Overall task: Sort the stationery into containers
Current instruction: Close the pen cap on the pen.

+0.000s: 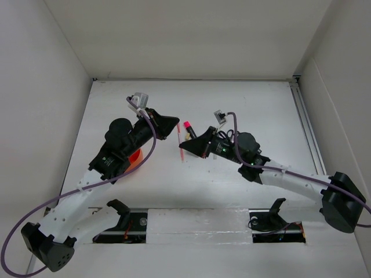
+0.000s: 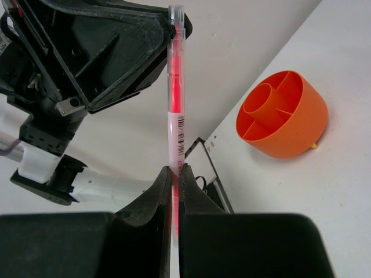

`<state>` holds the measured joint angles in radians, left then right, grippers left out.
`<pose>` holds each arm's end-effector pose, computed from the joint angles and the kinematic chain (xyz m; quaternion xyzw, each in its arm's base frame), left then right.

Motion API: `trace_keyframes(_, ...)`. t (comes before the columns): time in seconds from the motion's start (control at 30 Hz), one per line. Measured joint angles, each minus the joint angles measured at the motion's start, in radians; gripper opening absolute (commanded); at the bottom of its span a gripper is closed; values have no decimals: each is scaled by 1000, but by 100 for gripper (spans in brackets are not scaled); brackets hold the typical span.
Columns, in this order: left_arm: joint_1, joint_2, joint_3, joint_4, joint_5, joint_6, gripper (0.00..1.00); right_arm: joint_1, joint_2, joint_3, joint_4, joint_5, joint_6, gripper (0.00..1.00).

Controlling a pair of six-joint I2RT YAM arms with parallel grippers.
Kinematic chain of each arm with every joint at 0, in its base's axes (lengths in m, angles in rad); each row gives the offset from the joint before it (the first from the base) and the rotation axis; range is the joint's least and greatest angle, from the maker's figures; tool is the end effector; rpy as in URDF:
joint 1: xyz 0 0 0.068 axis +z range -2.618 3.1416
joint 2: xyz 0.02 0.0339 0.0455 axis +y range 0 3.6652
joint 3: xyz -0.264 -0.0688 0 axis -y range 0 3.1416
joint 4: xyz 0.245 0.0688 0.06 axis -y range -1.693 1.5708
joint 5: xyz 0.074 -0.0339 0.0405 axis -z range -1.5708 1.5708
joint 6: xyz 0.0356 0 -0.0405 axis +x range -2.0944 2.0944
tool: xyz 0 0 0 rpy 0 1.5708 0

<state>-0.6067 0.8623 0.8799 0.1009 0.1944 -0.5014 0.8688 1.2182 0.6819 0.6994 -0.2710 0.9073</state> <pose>0.1606 -0.1198 0.3911 0.1072 0.6561 -0.4464 0.5990 0.1716 0.2176 0.3052 -0.0906 0.6431 0.6412 0.4088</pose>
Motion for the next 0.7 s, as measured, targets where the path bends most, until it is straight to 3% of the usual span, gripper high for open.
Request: trace_keyframes(0.7,3,-2,-3,41,-6,0,0,-53,42,58,11,-126,168,0)
